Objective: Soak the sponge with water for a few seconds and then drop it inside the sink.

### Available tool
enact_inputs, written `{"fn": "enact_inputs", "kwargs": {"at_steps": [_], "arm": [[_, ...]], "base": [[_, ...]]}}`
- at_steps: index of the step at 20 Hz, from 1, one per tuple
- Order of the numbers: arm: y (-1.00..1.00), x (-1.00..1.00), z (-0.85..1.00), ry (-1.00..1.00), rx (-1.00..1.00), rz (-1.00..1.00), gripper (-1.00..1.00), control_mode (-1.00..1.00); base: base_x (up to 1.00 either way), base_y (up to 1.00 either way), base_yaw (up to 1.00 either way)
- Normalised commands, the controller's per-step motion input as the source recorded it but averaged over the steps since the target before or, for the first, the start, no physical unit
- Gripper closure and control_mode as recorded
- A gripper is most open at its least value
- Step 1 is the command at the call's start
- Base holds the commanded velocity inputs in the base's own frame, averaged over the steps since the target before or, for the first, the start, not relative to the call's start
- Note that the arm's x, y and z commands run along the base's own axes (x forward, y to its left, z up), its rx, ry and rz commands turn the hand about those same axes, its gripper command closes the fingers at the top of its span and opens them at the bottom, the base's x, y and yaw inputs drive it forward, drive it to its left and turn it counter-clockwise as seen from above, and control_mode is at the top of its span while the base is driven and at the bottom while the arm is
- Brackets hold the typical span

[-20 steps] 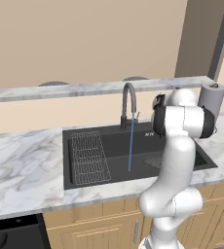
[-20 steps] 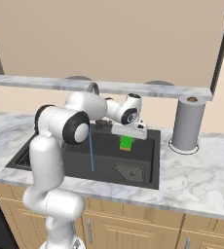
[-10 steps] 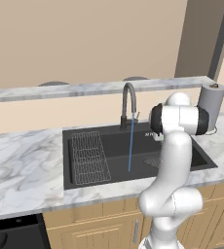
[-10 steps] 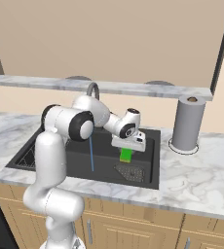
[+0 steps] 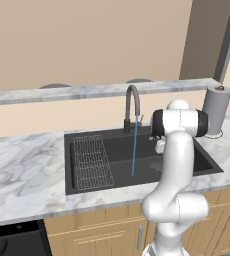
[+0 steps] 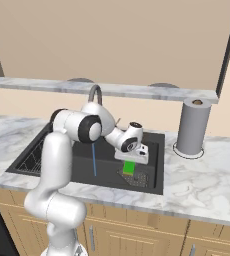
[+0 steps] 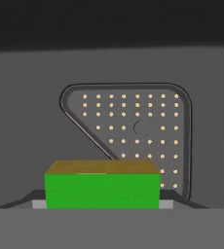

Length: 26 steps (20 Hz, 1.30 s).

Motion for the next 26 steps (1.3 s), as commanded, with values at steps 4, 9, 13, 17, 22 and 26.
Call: {"fn": "enact_inputs", "kwargs": {"at_steps": [4, 9, 13, 17, 22, 26], "arm": [[0.00, 0.12, -0.14, 0.01, 0.00, 0.00, 1.00, -1.00], [0.00, 0.16, -0.02, 0.00, 0.00, 0.00, 1.00, -1.00], [-0.01, 0.31, -0.01, 0.00, 0.00, 0.00, 1.00, -1.00], [0.00, 0.29, -0.07, 0.00, 0.00, 0.00, 1.00, -1.00], [0.00, 0.14, -0.22, 0.00, 0.00, 0.00, 1.00, -1.00], [0.00, 0.07, -0.39, 0.00, 0.00, 0.00, 1.00, -1.00]], "base": [[0.00, 0.00, 0.00], [0.00, 0.00, 0.00], [0.00, 0.00, 0.00], [0.00, 0.00, 0.00], [0.00, 0.00, 0.00], [0.00, 0.00, 0.00]]}}
